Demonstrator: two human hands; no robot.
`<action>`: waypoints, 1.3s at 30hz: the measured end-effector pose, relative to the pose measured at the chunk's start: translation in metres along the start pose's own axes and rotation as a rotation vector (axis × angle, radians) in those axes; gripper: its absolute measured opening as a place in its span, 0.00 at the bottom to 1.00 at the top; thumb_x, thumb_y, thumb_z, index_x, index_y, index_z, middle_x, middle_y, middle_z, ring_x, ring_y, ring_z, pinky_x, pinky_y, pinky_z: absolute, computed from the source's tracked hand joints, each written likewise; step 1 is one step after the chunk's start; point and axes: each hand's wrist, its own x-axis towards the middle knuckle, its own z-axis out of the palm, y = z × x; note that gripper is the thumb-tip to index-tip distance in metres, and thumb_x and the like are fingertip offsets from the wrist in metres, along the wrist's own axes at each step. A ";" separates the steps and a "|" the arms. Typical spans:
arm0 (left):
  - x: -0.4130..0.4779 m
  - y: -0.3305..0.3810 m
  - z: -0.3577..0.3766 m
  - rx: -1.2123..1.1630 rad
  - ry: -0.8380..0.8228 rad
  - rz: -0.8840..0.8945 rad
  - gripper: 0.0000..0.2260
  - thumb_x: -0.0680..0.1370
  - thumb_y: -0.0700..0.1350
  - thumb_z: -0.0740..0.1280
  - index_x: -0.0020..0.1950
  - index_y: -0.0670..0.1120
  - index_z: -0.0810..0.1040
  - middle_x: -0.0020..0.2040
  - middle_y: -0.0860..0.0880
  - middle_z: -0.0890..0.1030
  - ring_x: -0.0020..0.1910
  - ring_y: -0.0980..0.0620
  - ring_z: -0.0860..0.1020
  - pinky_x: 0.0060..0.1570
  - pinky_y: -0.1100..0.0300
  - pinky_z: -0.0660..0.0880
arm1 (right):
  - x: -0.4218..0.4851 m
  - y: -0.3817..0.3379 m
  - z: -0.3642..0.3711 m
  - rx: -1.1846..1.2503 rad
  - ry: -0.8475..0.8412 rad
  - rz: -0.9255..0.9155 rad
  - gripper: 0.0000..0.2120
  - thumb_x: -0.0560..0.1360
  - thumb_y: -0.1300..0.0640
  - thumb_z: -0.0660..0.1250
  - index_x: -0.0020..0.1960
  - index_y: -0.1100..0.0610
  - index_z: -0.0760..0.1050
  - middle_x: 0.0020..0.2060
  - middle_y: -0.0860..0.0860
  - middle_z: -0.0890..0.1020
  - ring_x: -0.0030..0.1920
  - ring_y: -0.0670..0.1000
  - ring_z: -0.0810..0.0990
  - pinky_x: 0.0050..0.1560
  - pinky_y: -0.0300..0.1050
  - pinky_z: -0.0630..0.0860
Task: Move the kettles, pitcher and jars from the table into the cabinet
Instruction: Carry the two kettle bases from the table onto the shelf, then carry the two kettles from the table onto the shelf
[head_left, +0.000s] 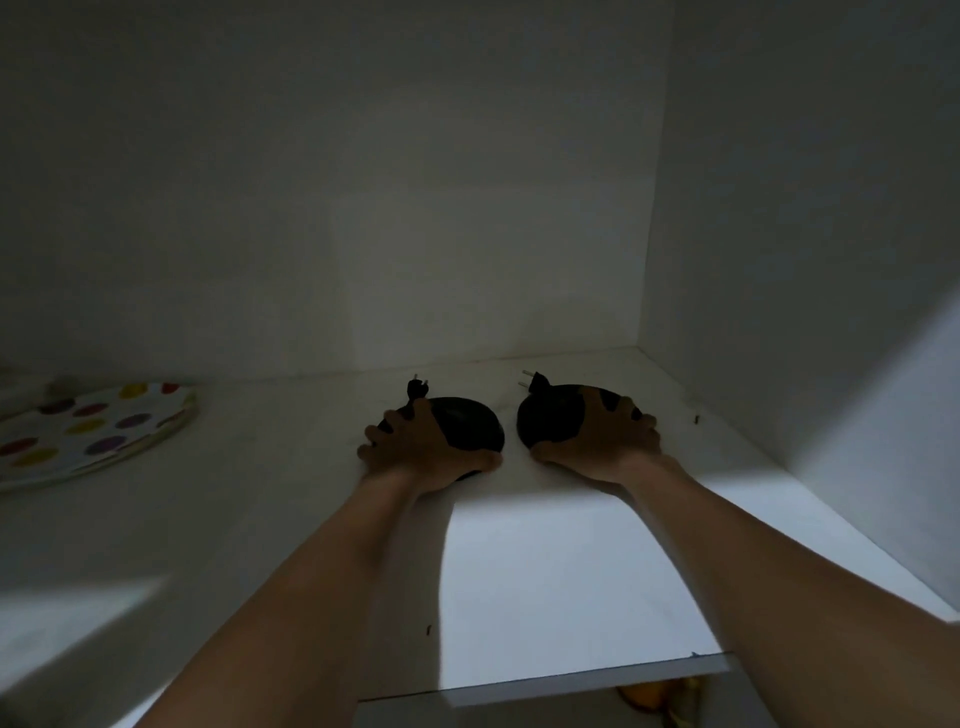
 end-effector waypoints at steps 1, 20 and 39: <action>0.001 0.000 0.001 -0.002 0.002 -0.001 0.61 0.56 0.76 0.70 0.80 0.53 0.46 0.77 0.40 0.59 0.75 0.33 0.57 0.70 0.38 0.59 | 0.000 0.001 0.001 0.001 0.006 0.007 0.54 0.51 0.21 0.62 0.74 0.39 0.58 0.73 0.55 0.66 0.72 0.64 0.63 0.71 0.61 0.61; -0.109 0.010 -0.053 0.316 0.418 0.122 0.37 0.80 0.64 0.54 0.81 0.48 0.45 0.81 0.39 0.45 0.79 0.32 0.44 0.72 0.30 0.46 | -0.071 -0.017 -0.040 -0.011 0.195 -0.322 0.39 0.78 0.34 0.56 0.80 0.46 0.43 0.80 0.58 0.41 0.78 0.68 0.45 0.76 0.65 0.48; -0.424 -0.120 -0.121 0.282 0.540 -0.139 0.36 0.80 0.64 0.55 0.81 0.49 0.45 0.81 0.39 0.42 0.80 0.38 0.45 0.72 0.31 0.44 | -0.368 -0.102 -0.014 0.099 0.059 -0.653 0.37 0.77 0.34 0.56 0.80 0.46 0.46 0.80 0.57 0.43 0.79 0.66 0.47 0.75 0.66 0.49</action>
